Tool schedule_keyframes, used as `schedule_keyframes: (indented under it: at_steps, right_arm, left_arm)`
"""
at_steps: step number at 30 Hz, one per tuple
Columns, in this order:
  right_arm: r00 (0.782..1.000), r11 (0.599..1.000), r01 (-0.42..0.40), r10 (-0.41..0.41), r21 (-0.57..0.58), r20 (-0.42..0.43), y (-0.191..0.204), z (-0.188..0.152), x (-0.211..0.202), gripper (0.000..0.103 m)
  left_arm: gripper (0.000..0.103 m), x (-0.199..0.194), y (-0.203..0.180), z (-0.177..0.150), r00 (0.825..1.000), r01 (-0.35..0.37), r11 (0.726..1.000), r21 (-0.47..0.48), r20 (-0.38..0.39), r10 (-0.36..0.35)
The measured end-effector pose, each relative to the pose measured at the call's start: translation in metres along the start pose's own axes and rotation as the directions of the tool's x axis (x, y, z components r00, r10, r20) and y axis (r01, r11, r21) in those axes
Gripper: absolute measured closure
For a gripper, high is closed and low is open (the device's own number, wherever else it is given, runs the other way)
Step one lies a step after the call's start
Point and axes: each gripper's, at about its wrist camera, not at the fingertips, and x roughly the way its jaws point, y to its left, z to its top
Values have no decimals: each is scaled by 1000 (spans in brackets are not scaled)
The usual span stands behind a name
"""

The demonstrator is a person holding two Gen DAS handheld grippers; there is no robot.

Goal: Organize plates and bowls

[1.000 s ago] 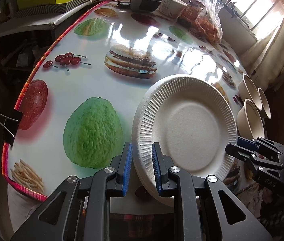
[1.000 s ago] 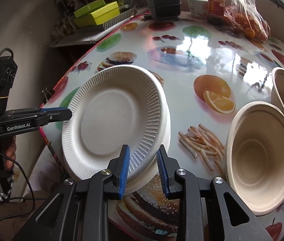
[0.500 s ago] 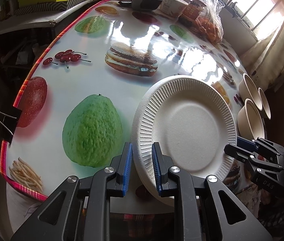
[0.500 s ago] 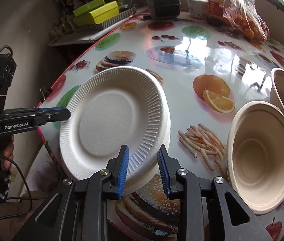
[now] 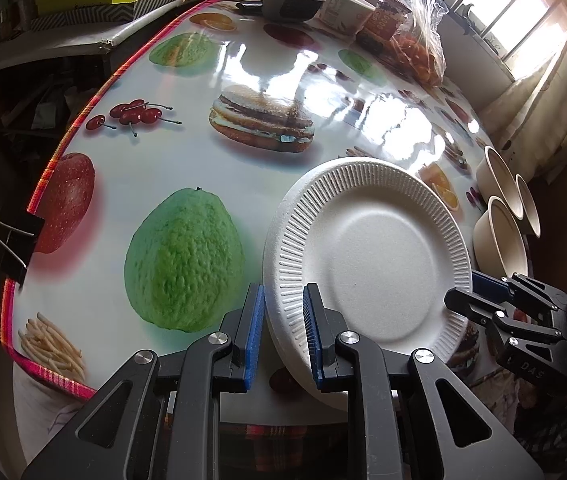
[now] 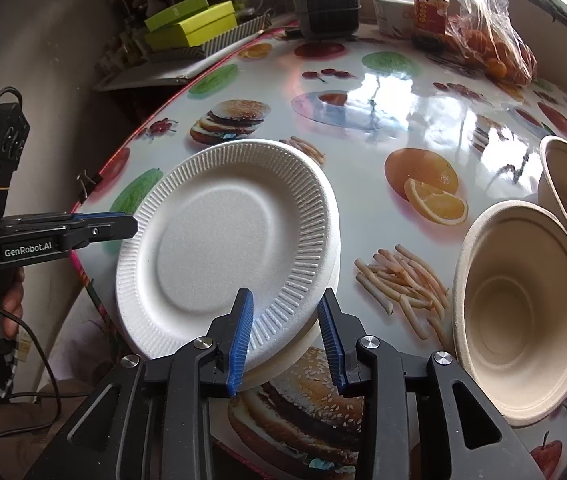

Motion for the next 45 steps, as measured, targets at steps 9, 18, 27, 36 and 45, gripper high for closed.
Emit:
schedule_keyframes:
  at_steps: [9, 18, 27, 36, 45]
  right_arm:
    - [1000, 1000, 18, -18, -3, 0, -2, 0, 0, 63]
    - [999, 999, 41, -41, -1, 10, -2, 0, -4, 54]
    - [999, 999, 17, -19, 41, 39, -6, -3, -10, 49]
    - [1000, 998, -16, 15, 69, 16, -7, -7, 0, 49]
    - [996, 991, -85, 83, 106, 16, -10, -9, 6, 49]
  left_arm:
    - [82, 1, 0, 0, 1000, 2, 1000, 0, -1, -2]
    - [81, 1, 1, 2, 1000, 9, 1000, -1, 3, -9]
    - [69, 3, 8, 2, 1000, 25, 999, -20, -2, -25]
    - [69, 10, 16, -2, 997, 65, 996, -54, -30, -66]
    - [69, 11, 17, -2, 993, 106, 991, -76, -37, -109]
